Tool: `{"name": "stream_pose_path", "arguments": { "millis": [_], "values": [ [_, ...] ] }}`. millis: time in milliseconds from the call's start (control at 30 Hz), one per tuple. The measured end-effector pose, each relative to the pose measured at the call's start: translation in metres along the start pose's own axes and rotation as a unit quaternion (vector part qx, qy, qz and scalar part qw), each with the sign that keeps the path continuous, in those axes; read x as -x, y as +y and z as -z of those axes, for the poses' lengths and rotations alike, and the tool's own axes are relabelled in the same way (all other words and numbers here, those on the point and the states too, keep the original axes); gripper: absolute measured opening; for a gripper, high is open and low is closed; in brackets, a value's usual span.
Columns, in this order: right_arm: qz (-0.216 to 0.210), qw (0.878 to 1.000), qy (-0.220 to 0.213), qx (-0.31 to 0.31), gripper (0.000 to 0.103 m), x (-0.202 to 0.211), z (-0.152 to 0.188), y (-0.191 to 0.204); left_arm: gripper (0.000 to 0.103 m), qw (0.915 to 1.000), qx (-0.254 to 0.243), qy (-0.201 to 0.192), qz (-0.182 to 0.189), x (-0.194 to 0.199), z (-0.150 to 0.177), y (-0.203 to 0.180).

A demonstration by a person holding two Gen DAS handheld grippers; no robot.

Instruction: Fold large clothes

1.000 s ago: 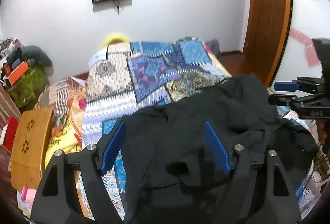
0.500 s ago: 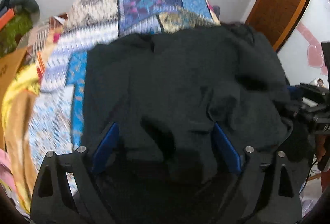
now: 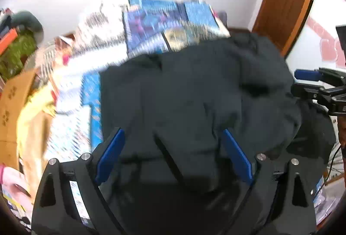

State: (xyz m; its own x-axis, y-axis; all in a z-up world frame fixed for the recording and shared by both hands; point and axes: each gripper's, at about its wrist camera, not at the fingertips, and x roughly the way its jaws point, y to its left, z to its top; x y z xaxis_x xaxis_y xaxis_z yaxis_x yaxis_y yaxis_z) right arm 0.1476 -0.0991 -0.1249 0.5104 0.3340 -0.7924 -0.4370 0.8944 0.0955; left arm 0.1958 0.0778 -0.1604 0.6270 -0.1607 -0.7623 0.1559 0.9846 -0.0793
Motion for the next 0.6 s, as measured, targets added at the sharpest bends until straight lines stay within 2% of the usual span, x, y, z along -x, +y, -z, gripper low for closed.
{"name": "stream_pose_path", "arguments": {
  "millis": [200, 333, 433, 500, 600],
  "values": [
    [0.024, 0.997, -0.047, -0.050, 0.067, 0.030, -0.011, -0.036, 0.092, 0.9951, 0.056, -0.071, -0.038, 0.036, -0.031, 0.044],
    [0.041, 0.993, -0.062, -0.091, 0.067, 0.040, -0.011, -0.066, 0.092, 0.9896, 0.114, -0.068, -0.055, 0.028, -0.039, 0.084],
    [0.058, 0.989, -0.057, -0.122, 0.067, 0.039, -0.007, -0.089, 0.092, 0.9842, 0.170, -0.041, -0.025, 0.006, -0.035, 0.114],
    [0.065, 0.987, -0.047, -0.142, 0.067, 0.035, -0.004, -0.106, 0.092, 0.9748, 0.223, -0.008, 0.011, -0.019, -0.025, 0.135],
    [0.059, 0.981, -0.027, -0.183, 0.067, 0.025, 0.005, -0.131, 0.092, 0.9598, 0.273, 0.028, 0.059, -0.049, -0.010, 0.150]
  ]
}}
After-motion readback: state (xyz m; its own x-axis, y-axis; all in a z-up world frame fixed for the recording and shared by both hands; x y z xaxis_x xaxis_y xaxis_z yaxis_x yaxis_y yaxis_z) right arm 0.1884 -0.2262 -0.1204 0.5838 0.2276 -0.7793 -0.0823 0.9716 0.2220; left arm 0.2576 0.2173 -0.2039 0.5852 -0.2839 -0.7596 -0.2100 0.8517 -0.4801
